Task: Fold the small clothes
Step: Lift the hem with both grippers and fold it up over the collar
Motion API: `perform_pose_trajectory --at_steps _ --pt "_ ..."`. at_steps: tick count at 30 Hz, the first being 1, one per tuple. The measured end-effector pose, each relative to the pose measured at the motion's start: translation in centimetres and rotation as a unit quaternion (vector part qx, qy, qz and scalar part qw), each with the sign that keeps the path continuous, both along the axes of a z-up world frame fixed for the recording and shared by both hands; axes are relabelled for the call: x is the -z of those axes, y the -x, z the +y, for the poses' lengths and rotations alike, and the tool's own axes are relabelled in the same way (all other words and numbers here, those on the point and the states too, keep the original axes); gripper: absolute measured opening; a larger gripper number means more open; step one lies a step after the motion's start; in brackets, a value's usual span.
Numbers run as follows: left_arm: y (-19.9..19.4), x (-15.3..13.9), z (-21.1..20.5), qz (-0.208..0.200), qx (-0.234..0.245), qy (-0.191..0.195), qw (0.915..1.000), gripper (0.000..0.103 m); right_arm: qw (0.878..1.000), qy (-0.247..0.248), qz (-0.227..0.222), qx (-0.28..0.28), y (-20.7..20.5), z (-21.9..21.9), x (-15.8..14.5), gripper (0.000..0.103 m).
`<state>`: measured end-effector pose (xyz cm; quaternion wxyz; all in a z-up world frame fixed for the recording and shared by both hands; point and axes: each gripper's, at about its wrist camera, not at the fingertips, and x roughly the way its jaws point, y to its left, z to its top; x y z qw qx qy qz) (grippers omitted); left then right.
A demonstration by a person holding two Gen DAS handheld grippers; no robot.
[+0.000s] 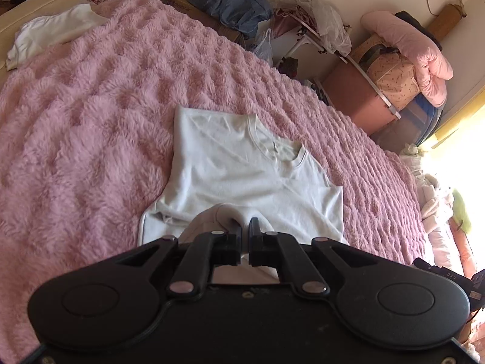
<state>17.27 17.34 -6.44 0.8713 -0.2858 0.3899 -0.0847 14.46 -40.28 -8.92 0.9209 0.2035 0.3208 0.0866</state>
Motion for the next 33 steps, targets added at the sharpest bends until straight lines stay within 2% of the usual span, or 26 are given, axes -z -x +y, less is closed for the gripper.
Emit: perform_pose_trajectory --at_steps 4,7,10,17,19,25,27,29,31,32,33 --pt "-6.6 -0.7 0.7 -0.001 -0.001 -0.004 1.0 0.001 0.999 -0.036 -0.011 0.021 -5.7 -1.1 -0.6 0.007" --pt "-11.5 -0.4 1.4 0.008 -0.003 0.001 1.0 0.001 0.999 -0.033 -0.018 0.033 -9.7 -1.2 -0.7 0.007" --pt "-16.1 1.0 2.2 0.022 -0.011 0.007 0.9997 0.001 0.999 -0.034 -0.019 0.038 -14.1 -1.3 -0.3 0.007" --pt "-23.7 5.4 4.0 0.065 -0.037 0.008 0.9972 0.001 0.998 -0.034 0.006 0.048 -23.3 -0.9 2.9 0.007" --pt "-25.2 6.5 4.4 0.074 -0.043 0.015 0.9963 0.001 0.998 -0.027 0.014 0.048 -25.2 -0.5 3.9 0.007" --pt "-28.6 8.8 4.3 0.088 -0.042 -0.003 0.9953 0.001 0.997 -0.016 0.035 0.06 -29.9 0.3 6.5 0.006" --pt "-29.3 10.0 4.4 0.101 -0.047 -0.007 0.9937 0.001 0.997 -0.013 0.04 0.063 -30.7 0.4 7.1 0.001" --pt "-29.8 11.6 4.4 0.121 -0.051 -0.007 0.9912 0.002 0.997 0.001 0.04 0.072 -31.4 0.6 7.7 0.001" --pt "-30.0 12.7 4.5 0.133 -0.055 -0.006 0.9896 0.007 0.996 -0.009 0.057 0.072 -32.1 0.4 8.7 0.001" --pt "-29.8 12.9 4.9 0.13 -0.062 0.007 0.9895 0.009 0.995 -0.017 0.058 0.076 -32.1 0.2 8.9 0.002" --pt "-29.5 12.9 5.3 0.124 -0.067 0.028 0.9896 0.016 0.996 -0.023 0.055 0.073 -32.0 0.0 9.2 0.002"
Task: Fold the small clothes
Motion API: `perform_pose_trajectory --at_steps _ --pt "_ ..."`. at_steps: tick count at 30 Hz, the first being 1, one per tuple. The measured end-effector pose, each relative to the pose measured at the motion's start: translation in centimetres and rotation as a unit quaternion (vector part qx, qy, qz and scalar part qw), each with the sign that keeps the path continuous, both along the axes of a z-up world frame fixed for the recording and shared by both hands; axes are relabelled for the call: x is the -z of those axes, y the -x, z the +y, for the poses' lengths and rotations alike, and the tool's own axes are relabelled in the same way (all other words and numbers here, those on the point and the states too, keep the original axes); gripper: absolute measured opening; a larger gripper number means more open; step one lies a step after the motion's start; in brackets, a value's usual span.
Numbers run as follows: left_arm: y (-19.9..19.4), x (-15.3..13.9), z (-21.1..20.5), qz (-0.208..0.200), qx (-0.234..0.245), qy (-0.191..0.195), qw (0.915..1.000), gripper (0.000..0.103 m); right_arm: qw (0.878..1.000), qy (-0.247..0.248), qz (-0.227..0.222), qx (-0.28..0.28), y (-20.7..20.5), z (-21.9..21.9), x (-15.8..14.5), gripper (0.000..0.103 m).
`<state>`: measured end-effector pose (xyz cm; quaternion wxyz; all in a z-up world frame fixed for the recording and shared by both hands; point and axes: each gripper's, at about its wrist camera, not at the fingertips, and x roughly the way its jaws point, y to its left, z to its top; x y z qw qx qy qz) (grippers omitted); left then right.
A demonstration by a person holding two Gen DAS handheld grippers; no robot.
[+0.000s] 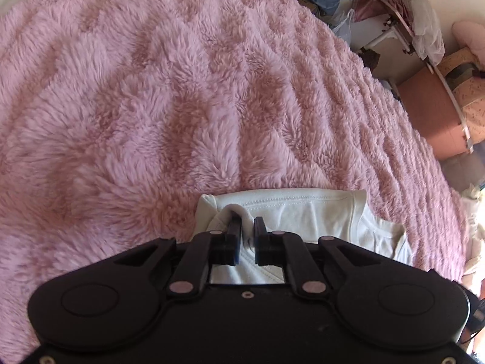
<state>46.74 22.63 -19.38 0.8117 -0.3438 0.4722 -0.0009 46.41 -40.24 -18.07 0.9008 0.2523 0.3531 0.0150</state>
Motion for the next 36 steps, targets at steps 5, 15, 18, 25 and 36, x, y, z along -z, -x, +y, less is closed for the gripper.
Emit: perform_pose_trajectory --at_steps 5,15,18,25,36 --pt "2.4 -3.5 0.1 -0.063 0.028 -0.058 0.996 0.039 0.997 0.054 -0.017 -0.052 1.8 0.2 -0.6 0.005" --pt "5.3 -3.7 -1.1 -0.111 0.102 -0.114 0.982 0.044 0.972 0.173 -0.043 -0.152 3.2 2.8 -1.7 0.058" --pt "4.9 -2.9 -1.6 -0.118 0.105 -0.107 0.9816 0.044 0.964 0.202 -0.019 -0.17 2.2 4.2 -1.0 0.057" --pt "2.4 -1.7 -3.4 -0.111 0.123 -0.153 0.9742 0.044 0.952 0.231 0.022 -0.2 1.1 6.4 0.4 0.006" --pt "0.7 0.3 -4.6 -0.063 0.108 -0.203 0.971 0.025 0.969 0.221 -0.007 -0.105 0.1 4.0 -0.4 0.004"
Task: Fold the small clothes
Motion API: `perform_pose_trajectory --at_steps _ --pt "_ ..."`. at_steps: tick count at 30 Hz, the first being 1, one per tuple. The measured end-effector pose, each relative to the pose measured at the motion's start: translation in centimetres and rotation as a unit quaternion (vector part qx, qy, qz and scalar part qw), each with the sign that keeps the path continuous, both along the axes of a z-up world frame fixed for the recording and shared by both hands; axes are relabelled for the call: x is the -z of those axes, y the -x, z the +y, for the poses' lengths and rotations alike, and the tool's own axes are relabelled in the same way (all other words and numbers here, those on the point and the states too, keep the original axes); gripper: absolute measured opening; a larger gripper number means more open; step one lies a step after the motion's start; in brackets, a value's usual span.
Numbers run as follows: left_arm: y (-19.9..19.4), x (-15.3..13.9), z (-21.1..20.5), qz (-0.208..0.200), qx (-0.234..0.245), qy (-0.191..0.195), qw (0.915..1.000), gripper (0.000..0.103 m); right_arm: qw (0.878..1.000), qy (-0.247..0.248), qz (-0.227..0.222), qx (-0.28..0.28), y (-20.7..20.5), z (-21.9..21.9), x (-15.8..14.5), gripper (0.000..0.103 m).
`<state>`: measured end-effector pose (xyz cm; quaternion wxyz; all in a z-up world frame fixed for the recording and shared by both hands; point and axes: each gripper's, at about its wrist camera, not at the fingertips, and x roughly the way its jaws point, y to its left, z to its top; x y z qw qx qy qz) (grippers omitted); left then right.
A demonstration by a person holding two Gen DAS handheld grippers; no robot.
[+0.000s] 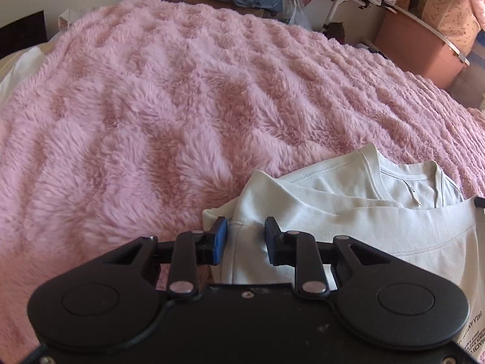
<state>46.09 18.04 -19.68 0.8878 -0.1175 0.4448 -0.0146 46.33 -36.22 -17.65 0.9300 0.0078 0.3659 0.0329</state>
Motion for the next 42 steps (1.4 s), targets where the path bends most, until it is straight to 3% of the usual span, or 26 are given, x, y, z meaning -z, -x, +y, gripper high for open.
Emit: perform_pose_trajectory --at_steps 2,5,6,8,11,16,20,24,29,32,40,42 --pt "0.2 0.7 -0.1 0.005 -0.012 -0.002 0.9999 0.025 1.0 -0.002 0.018 0.005 -0.7 0.2 1.7 0.005" --pt "1.6 -0.1 0.4 -0.024 -0.006 0.019 0.9995 0.022 1.0 -0.013 0.013 0.023 -0.5 0.3 2.9 0.012" --pt "2.3 -0.6 0.8 -0.031 -0.003 0.034 0.9989 0.024 0.999 -0.025 0.004 0.026 0.0 0.0 2.6 0.015" --pt "4.9 -2.1 1.6 -0.045 0.008 0.067 0.9967 0.032 0.998 -0.058 -0.016 0.022 1.7 -1.0 1.4 0.033" --pt "9.7 -3.6 2.8 -0.065 0.036 0.093 0.9929 0.036 0.996 -0.08 -0.041 -0.025 5.6 -2.2 -0.7 0.043" --pt "17.1 -3.2 3.2 -0.042 0.059 0.091 0.9932 0.039 0.995 -0.053 -0.007 -0.087 13.4 -2.0 -1.2 0.044" --pt "20.5 -1.2 2.9 -0.015 0.059 0.072 0.9955 0.039 0.993 0.005 0.042 -0.112 18.1 -0.3 0.3 0.044" --pt "21.7 0.0 2.8 -0.009 0.048 0.085 0.9952 0.038 0.992 0.015 0.059 -0.112 20.4 0.4 1.2 0.05" --pt "22.1 0.3 1.7 -0.013 0.077 0.103 0.9916 0.032 0.995 0.001 0.058 -0.087 20.8 0.1 1.2 0.051" --pt "21.9 0.4 1.1 -0.003 0.079 0.103 0.9916 0.01 0.997 -0.007 0.05 -0.066 20.9 -0.4 1.0 0.051" --pt "21.2 1.4 1.6 0.014 0.068 0.125 0.9897 0.01 0.998 -0.026 0.051 -0.026 20.3 -2.5 1.5 0.057" --pt "21.1 1.6 1.6 0.013 0.069 0.138 0.988 0.009 0.997 -0.052 0.059 -0.027 20.0 -3.1 1.9 0.053"
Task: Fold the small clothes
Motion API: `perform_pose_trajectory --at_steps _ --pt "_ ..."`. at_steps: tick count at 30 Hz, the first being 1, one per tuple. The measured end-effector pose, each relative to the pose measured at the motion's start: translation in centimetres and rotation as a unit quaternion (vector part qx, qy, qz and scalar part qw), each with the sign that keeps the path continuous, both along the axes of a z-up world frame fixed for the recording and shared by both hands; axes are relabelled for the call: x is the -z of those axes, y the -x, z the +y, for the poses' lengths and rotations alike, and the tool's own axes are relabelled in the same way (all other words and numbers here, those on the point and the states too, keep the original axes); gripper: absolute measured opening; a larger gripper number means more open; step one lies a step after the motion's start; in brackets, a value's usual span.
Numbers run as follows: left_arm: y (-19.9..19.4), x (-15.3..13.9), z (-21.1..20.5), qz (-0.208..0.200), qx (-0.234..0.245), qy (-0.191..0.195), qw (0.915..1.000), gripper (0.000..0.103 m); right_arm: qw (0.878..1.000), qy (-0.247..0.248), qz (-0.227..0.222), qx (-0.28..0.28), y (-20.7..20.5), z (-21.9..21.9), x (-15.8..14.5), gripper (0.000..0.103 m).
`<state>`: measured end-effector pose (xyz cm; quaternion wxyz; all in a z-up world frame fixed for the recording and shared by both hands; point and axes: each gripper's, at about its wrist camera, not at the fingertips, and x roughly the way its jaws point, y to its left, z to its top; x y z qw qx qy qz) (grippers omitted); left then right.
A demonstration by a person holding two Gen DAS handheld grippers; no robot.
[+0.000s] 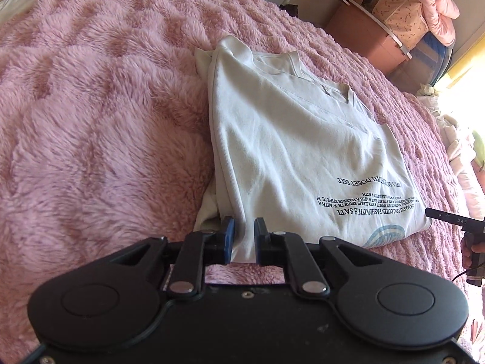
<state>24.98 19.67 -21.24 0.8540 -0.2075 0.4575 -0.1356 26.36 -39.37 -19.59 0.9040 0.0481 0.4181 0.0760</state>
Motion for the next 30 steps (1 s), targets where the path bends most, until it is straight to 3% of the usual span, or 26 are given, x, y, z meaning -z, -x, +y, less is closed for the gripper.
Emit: perform_pose_trajectory --at_steps 1,2,3,6,11,17,22,24,25,26,28,30 --pt "0.0 0.0 0.0 0.001 0.004 0.006 1.0 0.006 1.0 -0.017 0.004 -0.002 -0.1 -0.3 0.2 0.035" --pt "-0.1 -0.1 -0.1 0.001 0.006 0.005 1.0 0.0 1.0 -0.029 0.009 -0.003 -0.2 -0.5 0.4 0.009" --pt "-0.1 -0.2 -0.1 0.001 0.007 0.005 1.0 0.0 0.999 -0.042 0.027 -0.008 -0.5 -0.5 0.6 0.006" --pt "0.5 -0.8 0.2 0.003 0.006 0.004 1.0 0.0 0.999 -0.029 0.025 -0.024 -0.3 0.1 0.7 0.006" --pt "2.5 -1.1 1.2 0.036 0.007 -0.039 0.9986 0.0 0.999 -0.025 0.015 -0.018 0.5 -0.5 -0.2 0.005" --pt "2.1 -1.2 2.3 0.03 -0.007 -0.063 0.9975 0.0 1.0 -0.019 0.013 -0.016 0.8 -0.6 -0.2 0.005" --pt "1.8 -2.0 2.2 -0.004 0.003 -0.038 0.9993 0.0 1.0 -0.016 0.017 -0.021 0.6 -0.3 -0.3 0.008" --pt "1.5 -2.3 1.9 -0.011 0.009 -0.036 0.9993 0.013 0.999 -0.027 0.016 -0.015 0.7 -0.6 -0.5 0.025" --pt "1.3 -2.3 1.8 -0.013 0.012 -0.032 0.9993 0.014 0.999 -0.037 0.012 -0.011 0.8 -0.9 -0.5 0.042" --pt "1.1 -2.3 1.7 -0.015 0.013 -0.023 0.9995 0.015 0.999 -0.043 0.006 -0.009 0.9 -1.1 -0.6 0.051" --pt "0.8 -2.2 1.9 -0.02 0.013 0.003 0.9997 0.019 0.999 -0.035 0.002 -0.008 0.9 -1.1 -0.7 0.051" --pt "0.5 -2.1 1.7 -0.021 0.013 0.025 0.9994 0.029 1.0 -0.027 0.008 -0.013 0.8 -1.0 -0.4 0.051"
